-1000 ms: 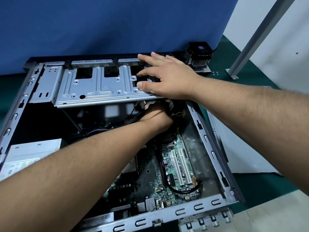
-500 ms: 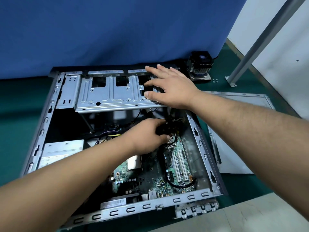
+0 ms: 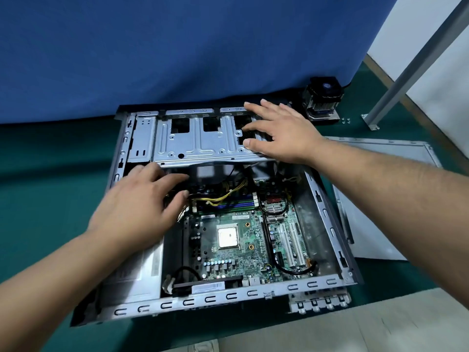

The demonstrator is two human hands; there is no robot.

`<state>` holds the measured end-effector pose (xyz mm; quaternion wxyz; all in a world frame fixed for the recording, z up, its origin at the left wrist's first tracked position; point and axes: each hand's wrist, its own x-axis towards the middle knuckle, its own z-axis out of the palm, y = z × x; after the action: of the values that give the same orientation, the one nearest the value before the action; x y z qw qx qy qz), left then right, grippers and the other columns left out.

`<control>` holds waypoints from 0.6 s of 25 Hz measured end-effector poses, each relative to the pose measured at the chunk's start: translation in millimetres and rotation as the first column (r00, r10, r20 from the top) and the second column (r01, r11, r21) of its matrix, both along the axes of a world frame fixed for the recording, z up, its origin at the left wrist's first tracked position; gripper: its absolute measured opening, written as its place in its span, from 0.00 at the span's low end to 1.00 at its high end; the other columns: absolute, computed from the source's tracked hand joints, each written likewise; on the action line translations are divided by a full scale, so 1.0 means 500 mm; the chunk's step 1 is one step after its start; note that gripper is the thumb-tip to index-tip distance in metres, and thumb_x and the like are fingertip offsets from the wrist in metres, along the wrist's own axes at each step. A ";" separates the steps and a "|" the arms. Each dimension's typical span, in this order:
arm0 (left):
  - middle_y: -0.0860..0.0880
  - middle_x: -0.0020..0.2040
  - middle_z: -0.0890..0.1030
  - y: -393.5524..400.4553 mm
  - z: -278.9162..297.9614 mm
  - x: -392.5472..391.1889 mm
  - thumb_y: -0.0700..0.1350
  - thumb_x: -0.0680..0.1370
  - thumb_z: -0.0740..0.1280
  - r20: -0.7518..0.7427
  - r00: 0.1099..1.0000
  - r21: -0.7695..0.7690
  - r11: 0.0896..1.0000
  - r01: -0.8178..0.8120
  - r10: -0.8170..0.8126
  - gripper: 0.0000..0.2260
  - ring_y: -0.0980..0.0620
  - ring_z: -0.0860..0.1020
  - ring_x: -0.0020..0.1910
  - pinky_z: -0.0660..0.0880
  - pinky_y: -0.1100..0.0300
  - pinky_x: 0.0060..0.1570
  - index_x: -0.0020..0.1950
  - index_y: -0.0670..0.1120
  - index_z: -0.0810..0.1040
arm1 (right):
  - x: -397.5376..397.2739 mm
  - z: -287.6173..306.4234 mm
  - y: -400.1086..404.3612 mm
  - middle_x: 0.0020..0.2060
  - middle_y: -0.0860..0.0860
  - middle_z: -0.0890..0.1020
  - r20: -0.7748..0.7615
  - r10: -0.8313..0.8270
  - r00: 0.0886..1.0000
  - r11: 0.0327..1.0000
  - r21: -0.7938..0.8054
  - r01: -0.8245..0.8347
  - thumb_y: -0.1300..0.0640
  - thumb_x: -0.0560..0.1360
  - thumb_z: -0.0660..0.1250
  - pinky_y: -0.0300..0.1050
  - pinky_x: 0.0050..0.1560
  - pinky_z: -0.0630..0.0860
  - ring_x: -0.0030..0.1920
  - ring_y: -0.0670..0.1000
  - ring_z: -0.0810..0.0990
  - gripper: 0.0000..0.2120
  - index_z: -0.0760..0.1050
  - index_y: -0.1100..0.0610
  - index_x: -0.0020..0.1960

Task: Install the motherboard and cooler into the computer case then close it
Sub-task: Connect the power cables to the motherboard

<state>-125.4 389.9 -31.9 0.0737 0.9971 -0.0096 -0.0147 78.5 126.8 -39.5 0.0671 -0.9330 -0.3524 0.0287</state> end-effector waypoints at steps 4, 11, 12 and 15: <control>0.55 0.57 0.72 -0.006 -0.010 0.003 0.65 0.79 0.52 0.027 1.000 -0.021 1.000 -0.003 0.004 0.25 0.49 0.75 0.60 0.74 0.53 0.52 0.71 0.61 0.76 | -0.008 0.008 0.000 0.80 0.44 0.62 0.025 -0.001 1.000 0.999 0.038 0.000 0.32 0.78 0.59 0.55 0.80 0.54 0.81 0.51 0.57 0.28 0.73 0.44 0.73; 0.55 0.58 0.73 -0.001 -0.022 0.002 0.59 0.82 0.58 0.073 0.997 -0.061 0.998 -0.010 0.015 0.20 0.48 0.77 0.58 0.75 0.52 0.50 0.72 0.59 0.76 | -0.190 -0.004 0.064 0.58 0.54 0.79 0.240 0.189 0.952 0.968 0.118 -0.222 0.45 0.80 0.65 0.53 0.56 0.76 0.55 0.57 0.78 0.20 0.78 0.55 0.67; 0.55 0.58 0.73 -0.001 -0.023 0.003 0.59 0.82 0.58 0.078 0.997 -0.057 0.998 -0.010 0.014 0.20 0.48 0.77 0.58 0.75 0.52 0.50 0.72 0.59 0.76 | -0.208 -0.010 0.080 0.57 0.55 0.79 0.236 0.185 0.954 0.972 0.097 -0.213 0.47 0.80 0.67 0.52 0.53 0.76 0.54 0.58 0.79 0.19 0.78 0.56 0.67; 0.55 0.57 0.73 0.001 -0.027 0.004 0.59 0.82 0.58 0.083 0.996 -0.047 0.999 -0.014 0.017 0.19 0.49 0.77 0.57 0.75 0.52 0.48 0.71 0.58 0.77 | -0.217 -0.012 0.108 0.50 0.56 0.79 0.307 0.130 0.943 0.980 0.105 -0.169 0.58 0.78 0.72 0.48 0.39 0.67 0.48 0.59 0.78 0.12 0.82 0.58 0.61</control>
<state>-123.6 390.5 -45.6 0.0964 0.9949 -0.0053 0.0276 -29.8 180.9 -45.3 0.0715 -0.8907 -0.4296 -0.1307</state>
